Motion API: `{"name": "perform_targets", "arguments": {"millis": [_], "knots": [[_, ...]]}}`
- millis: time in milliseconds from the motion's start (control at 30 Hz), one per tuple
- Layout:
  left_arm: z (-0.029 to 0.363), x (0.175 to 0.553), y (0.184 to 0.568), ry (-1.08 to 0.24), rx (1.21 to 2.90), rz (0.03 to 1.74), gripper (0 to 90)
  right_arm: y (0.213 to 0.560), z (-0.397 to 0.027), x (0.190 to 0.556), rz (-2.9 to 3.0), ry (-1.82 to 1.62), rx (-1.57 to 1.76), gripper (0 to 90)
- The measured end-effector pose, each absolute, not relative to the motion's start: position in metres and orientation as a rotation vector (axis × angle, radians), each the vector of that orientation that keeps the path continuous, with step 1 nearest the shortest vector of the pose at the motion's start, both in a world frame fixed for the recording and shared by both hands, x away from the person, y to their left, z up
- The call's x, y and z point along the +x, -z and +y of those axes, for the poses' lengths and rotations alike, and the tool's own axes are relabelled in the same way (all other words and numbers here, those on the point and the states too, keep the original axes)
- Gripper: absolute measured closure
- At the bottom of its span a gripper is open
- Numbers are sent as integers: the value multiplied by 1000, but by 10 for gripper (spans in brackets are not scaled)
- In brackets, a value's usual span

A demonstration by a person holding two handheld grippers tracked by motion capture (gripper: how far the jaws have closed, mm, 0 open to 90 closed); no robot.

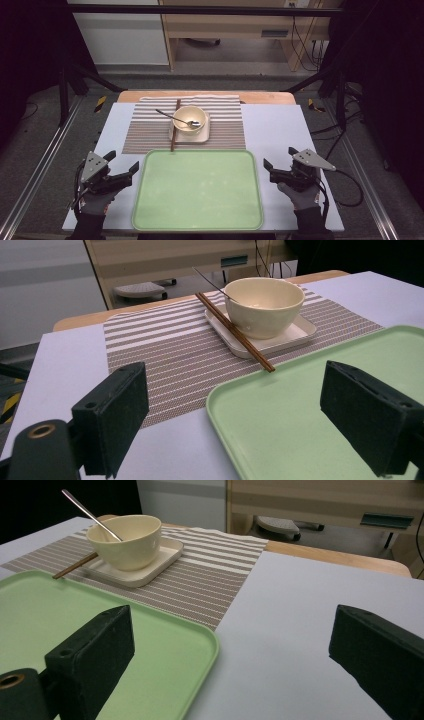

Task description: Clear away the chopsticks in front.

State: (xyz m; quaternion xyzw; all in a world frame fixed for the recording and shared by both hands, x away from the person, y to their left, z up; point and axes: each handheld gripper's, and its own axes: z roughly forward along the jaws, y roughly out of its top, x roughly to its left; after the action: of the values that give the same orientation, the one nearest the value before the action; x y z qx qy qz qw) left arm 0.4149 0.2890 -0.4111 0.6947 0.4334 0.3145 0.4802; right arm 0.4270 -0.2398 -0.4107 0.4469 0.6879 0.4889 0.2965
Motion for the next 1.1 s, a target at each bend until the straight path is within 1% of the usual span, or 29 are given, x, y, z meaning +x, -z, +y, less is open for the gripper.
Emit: {"name": "perform_targets", "arguments": {"millis": [333, 533, 833, 1100], "knots": [[288, 428, 405, -769, 1691, 1059, 123, 410, -238, 427, 1821, -1304, 1202, 51], [280, 449, 401, -777, 1728, 1069, 130, 409, -231, 428, 1829, -1305, 1196, 53], [273, 476, 401, -767, 1717, 1091, 139, 409, -227, 429, 1831, -1305, 1195, 56], [256, 501, 402, -763, 1776, 1093, 153, 410, -227, 431, 1834, -1289, 1192, 57]]}}
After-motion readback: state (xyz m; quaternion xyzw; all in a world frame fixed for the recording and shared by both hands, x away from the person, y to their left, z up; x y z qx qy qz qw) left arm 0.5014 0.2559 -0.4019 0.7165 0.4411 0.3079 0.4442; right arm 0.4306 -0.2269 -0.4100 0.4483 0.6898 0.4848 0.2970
